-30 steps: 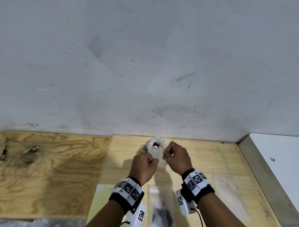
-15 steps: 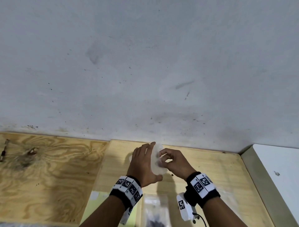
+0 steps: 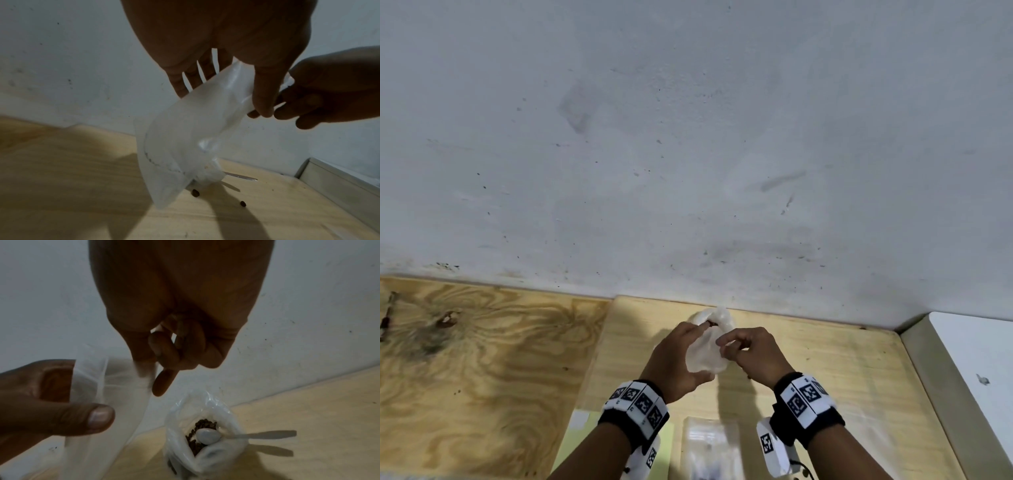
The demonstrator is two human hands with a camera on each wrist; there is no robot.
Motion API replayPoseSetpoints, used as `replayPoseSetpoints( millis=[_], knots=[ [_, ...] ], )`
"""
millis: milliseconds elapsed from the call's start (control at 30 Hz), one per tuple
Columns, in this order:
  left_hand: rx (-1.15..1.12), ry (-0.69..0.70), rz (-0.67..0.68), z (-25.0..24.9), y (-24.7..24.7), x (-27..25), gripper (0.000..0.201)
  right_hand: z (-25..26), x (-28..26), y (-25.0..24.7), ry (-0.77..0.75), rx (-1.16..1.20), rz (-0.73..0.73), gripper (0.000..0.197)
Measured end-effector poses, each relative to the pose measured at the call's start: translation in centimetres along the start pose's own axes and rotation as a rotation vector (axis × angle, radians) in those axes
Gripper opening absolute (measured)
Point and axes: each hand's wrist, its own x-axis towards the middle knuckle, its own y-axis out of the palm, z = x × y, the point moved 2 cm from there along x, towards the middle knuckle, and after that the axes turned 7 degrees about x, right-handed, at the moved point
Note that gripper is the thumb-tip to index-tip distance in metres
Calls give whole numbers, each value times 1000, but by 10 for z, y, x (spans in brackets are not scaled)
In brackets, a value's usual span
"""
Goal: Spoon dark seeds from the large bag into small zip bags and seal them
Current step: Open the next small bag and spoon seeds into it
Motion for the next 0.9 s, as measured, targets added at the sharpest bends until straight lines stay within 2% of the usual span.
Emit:
replayPoseSetpoints(
  millis=[133,200,267,333,400,467,567,667,733,800,900],
  knots=[
    [-86,-124,56,20,12,1,91,-16,3,7,106,121,50,18],
    [-144,-229,67,30,14,1,86,-26,5,5,127,181,21,16],
    [-208,-338,82,40,16,3,76,-40,10,-3,97,156,-122,14],
    [-296,-419,107,49,18,8,73,-54,15,-16,107,61,-303,16],
    [-361,-453,111,51,20,13,78,-67,20,-27,173,-62,-382,30],
    [-393,-472,127,52,22,20,73,-79,29,-35,267,-165,-341,49],
    [-357,-403,180,43,23,35,67,-91,44,-37,399,-274,-172,69],
    [-215,-366,278,45,33,50,89,-98,57,-32,457,-451,6,75],
    [-161,-357,308,45,38,56,91,-99,63,-29,459,-510,40,65],
    [-131,-343,332,43,41,63,90,-97,68,-28,445,-502,50,42],
    [-122,-347,344,41,43,72,83,-90,71,-28,362,-431,-30,16]
  ],
)
